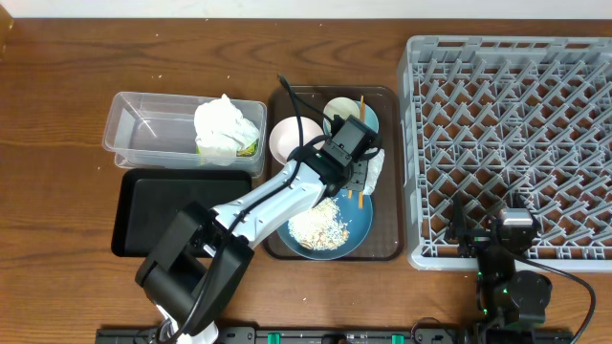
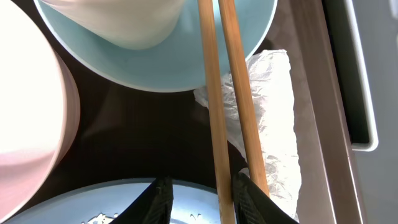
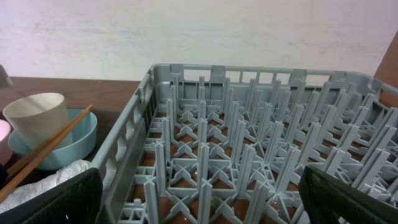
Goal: Sort waste into correct bins and load items into the dishwasher rack
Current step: 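Lower the left gripper and pinch the chopsticks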
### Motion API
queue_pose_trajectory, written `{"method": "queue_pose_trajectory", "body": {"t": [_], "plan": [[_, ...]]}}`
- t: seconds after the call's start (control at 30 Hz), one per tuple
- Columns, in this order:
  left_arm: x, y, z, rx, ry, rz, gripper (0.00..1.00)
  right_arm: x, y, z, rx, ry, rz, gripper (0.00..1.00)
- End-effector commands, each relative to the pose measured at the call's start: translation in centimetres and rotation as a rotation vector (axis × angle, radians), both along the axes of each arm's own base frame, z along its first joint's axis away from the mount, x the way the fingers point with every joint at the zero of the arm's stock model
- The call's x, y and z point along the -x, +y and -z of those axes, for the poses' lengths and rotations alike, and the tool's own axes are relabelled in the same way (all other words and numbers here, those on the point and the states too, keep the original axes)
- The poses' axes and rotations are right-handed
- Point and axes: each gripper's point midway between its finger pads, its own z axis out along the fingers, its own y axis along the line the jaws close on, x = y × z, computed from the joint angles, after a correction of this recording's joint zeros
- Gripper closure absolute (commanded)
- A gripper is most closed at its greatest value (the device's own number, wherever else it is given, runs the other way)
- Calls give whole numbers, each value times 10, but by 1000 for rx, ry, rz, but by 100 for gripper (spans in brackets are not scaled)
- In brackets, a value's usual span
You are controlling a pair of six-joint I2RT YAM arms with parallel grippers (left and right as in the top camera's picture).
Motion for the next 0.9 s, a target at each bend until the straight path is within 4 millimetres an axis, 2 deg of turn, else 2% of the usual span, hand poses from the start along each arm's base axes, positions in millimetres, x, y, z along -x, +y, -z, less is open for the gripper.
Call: {"method": "queue_pose_trajectory", "body": {"t": [0.0,0.87], "plan": [[-2,2,3,-13,-9,-10,65,0,0,1,3,1,-1,1],[-11,-7,-5,12,-65,21,67,0,0,1,3,1,-1,1]]}}
